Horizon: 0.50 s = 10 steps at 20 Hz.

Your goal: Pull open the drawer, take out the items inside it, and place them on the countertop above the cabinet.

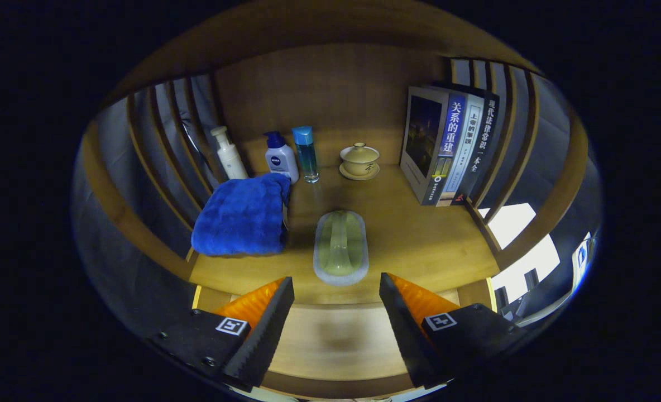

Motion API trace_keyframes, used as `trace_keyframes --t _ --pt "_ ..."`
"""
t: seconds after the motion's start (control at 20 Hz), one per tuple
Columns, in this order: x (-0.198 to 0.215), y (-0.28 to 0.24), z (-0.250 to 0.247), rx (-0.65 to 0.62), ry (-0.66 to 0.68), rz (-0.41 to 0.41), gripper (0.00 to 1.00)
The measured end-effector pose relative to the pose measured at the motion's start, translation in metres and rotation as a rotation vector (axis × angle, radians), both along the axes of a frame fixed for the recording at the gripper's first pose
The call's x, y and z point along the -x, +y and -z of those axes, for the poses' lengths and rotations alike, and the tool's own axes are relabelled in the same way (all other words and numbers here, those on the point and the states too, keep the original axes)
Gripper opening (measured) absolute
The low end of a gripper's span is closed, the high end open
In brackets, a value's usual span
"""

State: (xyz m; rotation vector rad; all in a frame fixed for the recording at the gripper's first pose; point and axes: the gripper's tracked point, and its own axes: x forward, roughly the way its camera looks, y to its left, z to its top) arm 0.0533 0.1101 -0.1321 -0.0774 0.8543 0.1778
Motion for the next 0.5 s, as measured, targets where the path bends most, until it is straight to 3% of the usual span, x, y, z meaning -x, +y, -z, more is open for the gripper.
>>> trace_keyframes --t 0.5 --pt "0.085 -0.027 -0.017 -0.005 -0.139 -0.009 0.99"
